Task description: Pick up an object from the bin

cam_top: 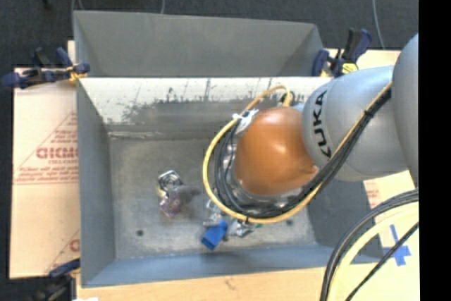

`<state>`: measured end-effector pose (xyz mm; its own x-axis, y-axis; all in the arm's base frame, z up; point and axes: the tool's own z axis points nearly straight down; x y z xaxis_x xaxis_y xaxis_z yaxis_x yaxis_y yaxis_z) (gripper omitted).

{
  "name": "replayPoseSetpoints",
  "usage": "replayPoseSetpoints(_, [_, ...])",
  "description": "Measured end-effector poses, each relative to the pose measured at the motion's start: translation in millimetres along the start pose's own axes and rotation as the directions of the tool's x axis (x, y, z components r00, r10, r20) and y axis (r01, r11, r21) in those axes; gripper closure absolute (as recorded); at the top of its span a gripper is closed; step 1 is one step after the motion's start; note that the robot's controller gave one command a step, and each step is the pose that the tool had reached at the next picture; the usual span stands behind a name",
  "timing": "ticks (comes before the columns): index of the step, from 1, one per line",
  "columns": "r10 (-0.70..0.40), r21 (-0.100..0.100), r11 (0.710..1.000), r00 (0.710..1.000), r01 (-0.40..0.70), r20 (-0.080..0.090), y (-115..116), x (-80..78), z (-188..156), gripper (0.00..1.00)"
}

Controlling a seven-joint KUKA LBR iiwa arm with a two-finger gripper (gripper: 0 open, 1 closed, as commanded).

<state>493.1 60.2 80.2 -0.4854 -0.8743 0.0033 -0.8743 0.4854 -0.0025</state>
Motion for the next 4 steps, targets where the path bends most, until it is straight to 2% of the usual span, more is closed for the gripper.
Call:
replayPoseSetpoints(2, [0.015,0.001,1.0,1.0,-0.015,0.007,-3,0.0,-23,1.0])
replayPoseSetpoints(4, [0.025,0.002,1.0,1.0,-0.025,0.007,-6,0.1,-115,1.0])
